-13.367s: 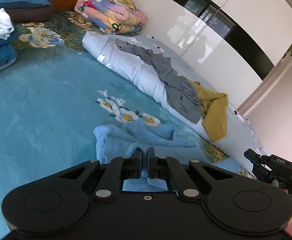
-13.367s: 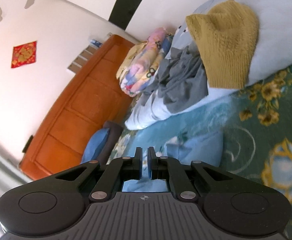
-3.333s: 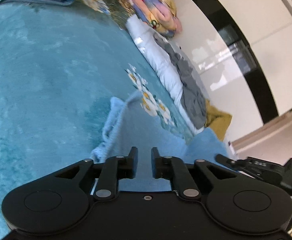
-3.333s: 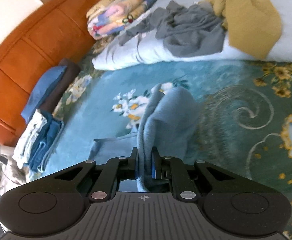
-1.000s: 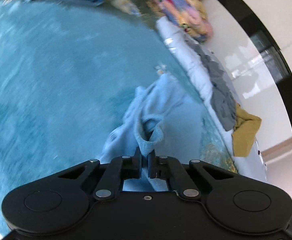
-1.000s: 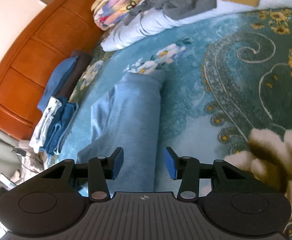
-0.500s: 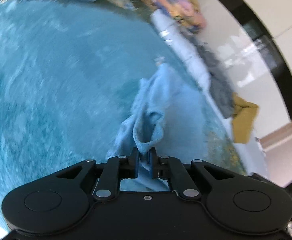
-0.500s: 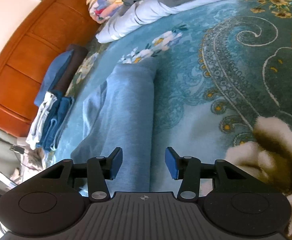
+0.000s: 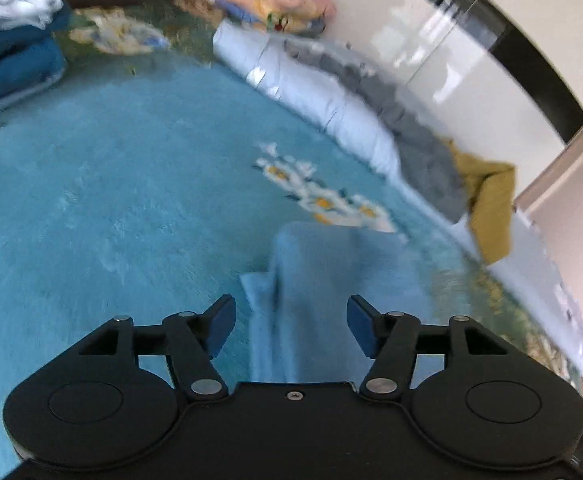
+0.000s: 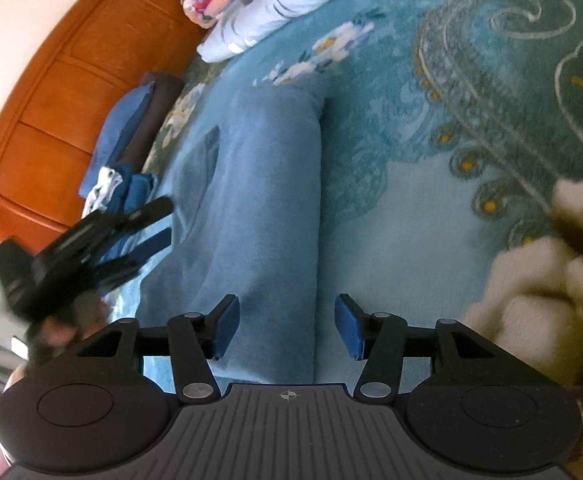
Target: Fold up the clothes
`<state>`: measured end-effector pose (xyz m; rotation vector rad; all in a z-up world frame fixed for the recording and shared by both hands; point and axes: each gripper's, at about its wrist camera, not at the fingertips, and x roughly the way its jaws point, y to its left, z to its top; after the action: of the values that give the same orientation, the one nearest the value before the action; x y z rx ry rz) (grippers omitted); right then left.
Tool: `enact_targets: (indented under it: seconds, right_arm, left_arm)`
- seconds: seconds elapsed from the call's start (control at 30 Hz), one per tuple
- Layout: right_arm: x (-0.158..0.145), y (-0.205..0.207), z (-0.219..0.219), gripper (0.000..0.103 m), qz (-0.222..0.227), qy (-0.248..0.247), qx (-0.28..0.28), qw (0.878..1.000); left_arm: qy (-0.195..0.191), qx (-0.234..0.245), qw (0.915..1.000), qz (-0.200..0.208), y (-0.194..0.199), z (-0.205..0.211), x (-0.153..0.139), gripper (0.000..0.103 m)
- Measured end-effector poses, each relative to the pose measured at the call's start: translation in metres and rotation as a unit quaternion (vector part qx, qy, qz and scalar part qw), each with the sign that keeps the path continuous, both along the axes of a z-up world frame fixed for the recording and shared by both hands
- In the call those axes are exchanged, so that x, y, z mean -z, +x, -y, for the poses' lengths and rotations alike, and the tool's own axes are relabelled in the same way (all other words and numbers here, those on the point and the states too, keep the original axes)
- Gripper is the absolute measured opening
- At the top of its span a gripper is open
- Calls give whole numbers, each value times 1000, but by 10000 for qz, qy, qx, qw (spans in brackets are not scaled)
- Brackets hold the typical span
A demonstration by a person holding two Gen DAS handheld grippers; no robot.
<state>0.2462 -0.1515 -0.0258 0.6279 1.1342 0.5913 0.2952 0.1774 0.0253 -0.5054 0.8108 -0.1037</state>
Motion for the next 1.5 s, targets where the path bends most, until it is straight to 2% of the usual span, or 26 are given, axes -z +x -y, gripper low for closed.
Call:
enact_targets:
  seconds: [0.1, 0.13, 0.27, 0.43, 0.5, 0.57, 0.63, 0.67, 0.8, 0.87, 0.97, 1.07, 1.23, 1.37, 1.5]
  right_arm:
    - [9, 1, -2, 50, -45, 179, -35, 9998]
    - [11, 3, -2, 50, -56, 257, -20, 9997]
    - [17, 7, -4, 50, -60, 505, 0, 9987]
    - [17, 6, -10, 51, 81, 542, -209, 9983]
    - [18, 4, -8, 52, 85, 651, -278, 9975]
    - [20, 1, -8, 52, 42, 781, -318, 9964]
    - [21, -1, -7, 51, 62, 809, -264, 9964]
    - [21, -1, -7, 47, 25, 797, -193, 9966]
    - [26, -1, -4, 19, -190, 811, 134, 9964]
    - [25, 2, 0, 14, -258, 905, 254, 9952]
    - [13, 5, 9, 12, -159, 906, 279, 9954]
    - [-6, 13, 24, 12, -1, 878, 61, 9961]
    - [-36, 34, 42, 12, 161, 481, -750, 9959]
    - [-30, 37, 36, 13, -14, 112, -1425, 9897]
    - [-6, 36, 30, 15, -265, -105, -1436, 9892]
  left_arm:
    - [-70, 338, 9994, -56, 20, -7, 11, 61]
    - [-89, 481, 9988, -60, 26, -8, 13, 65]
    - [-157, 1092, 9939, -83, 47, -10, 25, 66]
    - [-589, 1405, 9883, 11, 61, -12, 39, 64]
    - [-668, 1464, 9869, 71, 63, -11, 40, 59]
    - [-780, 1511, 9854, 112, 63, -11, 42, 41]
    - [-878, 1518, 9844, 133, 61, -10, 44, 33]
    - [-878, 1483, 9849, 153, 59, -9, 44, 29]
    - [-845, 1228, 9886, 220, 50, -3, 39, 23]
    - [-764, 1122, 9904, 277, 43, 0, 32, 21]
    - [-675, 967, 9923, 386, 27, 2, 15, 20]
    - [-724, 737, 9936, 449, 0, -1, -2, 20]
    - [-986, 276, 9940, 394, -64, 0, -12, 20]
    - [-1141, -36, 9929, 332, -109, 2, -1, 20]
    - [-1122, -323, 9931, 86, -121, -1, 18, 19]
